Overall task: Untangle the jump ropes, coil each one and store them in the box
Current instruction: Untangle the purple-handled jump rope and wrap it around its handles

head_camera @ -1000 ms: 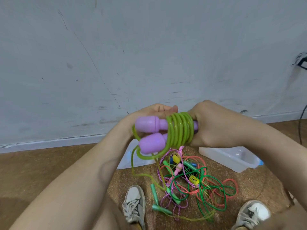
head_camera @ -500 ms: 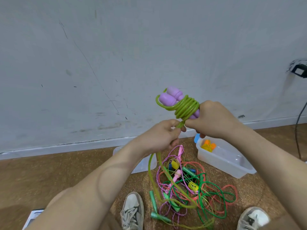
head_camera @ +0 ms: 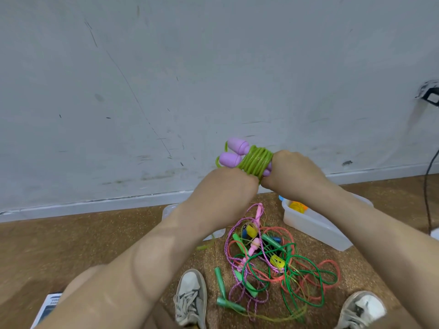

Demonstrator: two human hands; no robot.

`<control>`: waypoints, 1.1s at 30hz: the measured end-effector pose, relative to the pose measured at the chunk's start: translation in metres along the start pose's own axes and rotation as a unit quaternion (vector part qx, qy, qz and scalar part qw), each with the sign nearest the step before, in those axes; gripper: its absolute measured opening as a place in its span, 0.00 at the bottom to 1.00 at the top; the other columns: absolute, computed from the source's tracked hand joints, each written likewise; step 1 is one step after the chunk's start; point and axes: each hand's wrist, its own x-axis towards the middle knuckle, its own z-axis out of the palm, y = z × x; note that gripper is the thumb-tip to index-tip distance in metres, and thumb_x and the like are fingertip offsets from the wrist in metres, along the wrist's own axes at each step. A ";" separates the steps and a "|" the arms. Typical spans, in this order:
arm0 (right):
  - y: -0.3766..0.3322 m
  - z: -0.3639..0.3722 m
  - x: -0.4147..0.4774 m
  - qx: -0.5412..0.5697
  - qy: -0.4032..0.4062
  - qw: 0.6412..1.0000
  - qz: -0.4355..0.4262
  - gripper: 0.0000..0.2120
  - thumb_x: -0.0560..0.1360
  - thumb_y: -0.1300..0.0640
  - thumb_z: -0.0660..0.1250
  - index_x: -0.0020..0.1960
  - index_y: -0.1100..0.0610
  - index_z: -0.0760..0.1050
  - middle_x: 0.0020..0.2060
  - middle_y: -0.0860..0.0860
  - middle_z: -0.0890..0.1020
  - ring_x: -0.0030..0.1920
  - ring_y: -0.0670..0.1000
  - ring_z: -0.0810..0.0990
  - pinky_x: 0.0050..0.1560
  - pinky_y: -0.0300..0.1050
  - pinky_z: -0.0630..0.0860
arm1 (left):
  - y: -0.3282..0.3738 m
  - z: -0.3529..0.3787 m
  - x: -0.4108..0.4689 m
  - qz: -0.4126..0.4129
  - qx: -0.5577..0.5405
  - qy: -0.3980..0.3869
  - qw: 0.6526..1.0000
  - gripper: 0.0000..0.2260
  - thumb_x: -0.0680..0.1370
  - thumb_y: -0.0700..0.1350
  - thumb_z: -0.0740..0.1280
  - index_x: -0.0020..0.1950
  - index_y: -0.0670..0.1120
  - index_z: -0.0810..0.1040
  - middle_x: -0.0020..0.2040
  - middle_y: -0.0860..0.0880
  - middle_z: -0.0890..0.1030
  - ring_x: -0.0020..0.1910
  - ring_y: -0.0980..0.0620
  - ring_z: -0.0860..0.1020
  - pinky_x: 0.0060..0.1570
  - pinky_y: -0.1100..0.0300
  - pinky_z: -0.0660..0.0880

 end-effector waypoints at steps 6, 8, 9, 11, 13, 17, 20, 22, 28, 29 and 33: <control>-0.001 0.007 -0.004 -0.097 0.000 0.995 -0.006 0.09 0.76 0.48 0.63 0.42 0.53 0.71 0.46 0.55 0.81 0.45 0.59 0.78 0.40 0.44 0.67 | 0.003 -0.009 -0.001 -0.012 -0.077 0.007 0.997 0.09 0.76 0.42 0.64 0.55 0.49 0.78 0.43 0.50 0.79 0.44 0.46 0.76 0.38 0.57 0.66; -0.011 0.012 -0.015 -0.156 -0.015 0.986 -0.058 0.09 0.77 0.48 0.62 0.51 0.52 0.76 0.51 0.54 0.81 0.51 0.58 0.80 0.41 0.44 0.67 | -0.011 -0.019 -0.001 -0.044 -0.172 -0.054 0.983 0.11 0.75 0.44 0.66 0.56 0.54 0.79 0.36 0.57 0.76 0.42 0.53 0.75 0.39 0.60 0.65; -0.017 0.015 -0.022 -0.176 -0.027 0.980 -0.088 0.09 0.78 0.49 0.62 0.54 0.51 0.77 0.51 0.53 0.81 0.52 0.57 0.81 0.41 0.43 0.67 | -0.019 -0.025 -0.002 -0.057 -0.219 -0.083 0.970 0.10 0.73 0.43 0.69 0.53 0.54 0.81 0.32 0.59 0.75 0.39 0.57 0.76 0.40 0.61 0.67; -0.026 0.019 -0.036 -0.210 -0.034 0.965 -0.154 0.07 0.78 0.53 0.61 0.53 0.50 0.77 0.49 0.51 0.82 0.51 0.56 0.82 0.38 0.43 0.66 | -0.034 -0.031 -0.006 -0.083 -0.303 -0.119 0.942 0.08 0.70 0.43 0.74 0.47 0.51 0.82 0.29 0.58 0.79 0.34 0.61 0.78 0.39 0.64 0.72; -0.031 0.016 -0.046 -0.234 -0.030 0.952 -0.197 0.07 0.78 0.55 0.61 0.51 0.51 0.77 0.49 0.51 0.82 0.50 0.56 0.82 0.37 0.42 0.64 | -0.042 -0.033 -0.008 -0.115 -0.350 -0.130 0.921 0.10 0.65 0.46 0.79 0.43 0.49 0.82 0.30 0.52 0.82 0.32 0.59 0.80 0.34 0.65 0.72; -0.033 -0.002 -0.052 -0.240 -0.040 0.938 -0.248 0.08 0.77 0.52 0.61 0.50 0.51 0.78 0.50 0.52 0.81 0.51 0.57 0.81 0.37 0.42 0.64 | -0.052 -0.030 -0.009 -0.145 -0.392 -0.109 0.902 0.12 0.59 0.51 0.80 0.36 0.47 0.83 0.30 0.47 0.81 0.30 0.56 0.74 0.33 0.62 0.68; -0.032 -0.015 -0.051 -0.238 -0.028 0.923 -0.301 0.07 0.75 0.50 0.62 0.49 0.50 0.76 0.47 0.52 0.81 0.49 0.58 0.81 0.37 0.43 0.65 | -0.059 -0.024 -0.010 -0.146 -0.497 -0.108 0.848 0.10 0.60 0.53 0.75 0.33 0.48 0.83 0.28 0.46 0.76 0.29 0.55 0.70 0.32 0.62 0.67; -0.026 -0.024 -0.051 -0.206 -0.024 0.928 -0.310 0.05 0.74 0.48 0.62 0.45 0.49 0.72 0.42 0.50 0.78 0.48 0.58 0.81 0.36 0.44 0.64 | -0.061 -0.017 -0.009 -0.145 -0.545 -0.110 0.819 0.10 0.65 0.54 0.77 0.32 0.48 0.82 0.26 0.48 0.72 0.27 0.54 0.67 0.28 0.63 0.63; -0.016 -0.028 -0.051 0.024 -0.017 0.956 -0.293 0.10 0.69 0.46 0.71 0.39 0.51 0.73 0.34 0.53 0.81 0.40 0.56 0.79 0.34 0.46 0.66 | -0.064 -0.001 -0.005 -0.176 -0.626 -0.122 0.750 0.18 0.77 0.49 0.66 0.28 0.45 0.78 0.25 0.56 0.74 0.23 0.58 0.70 0.25 0.67 0.66; -0.013 -0.027 -0.049 0.080 -0.015 0.960 -0.268 0.12 0.68 0.47 0.72 0.35 0.51 0.72 0.29 0.51 0.78 0.36 0.52 0.79 0.34 0.46 0.68 | -0.063 0.003 -0.003 -0.211 -0.646 -0.103 0.726 0.20 0.78 0.42 0.65 0.25 0.45 0.79 0.23 0.56 0.76 0.22 0.62 0.72 0.24 0.69 0.68; -0.006 -0.024 -0.038 0.240 0.045 0.955 -0.168 0.21 0.65 0.61 0.74 0.23 0.49 0.65 0.19 0.45 0.70 0.26 0.48 0.62 0.26 0.36 0.63 | -0.040 0.008 0.005 -0.200 -0.722 -0.031 0.661 0.09 0.74 0.39 0.62 0.34 0.47 0.73 0.23 0.53 0.68 0.20 0.59 0.62 0.19 0.70 0.58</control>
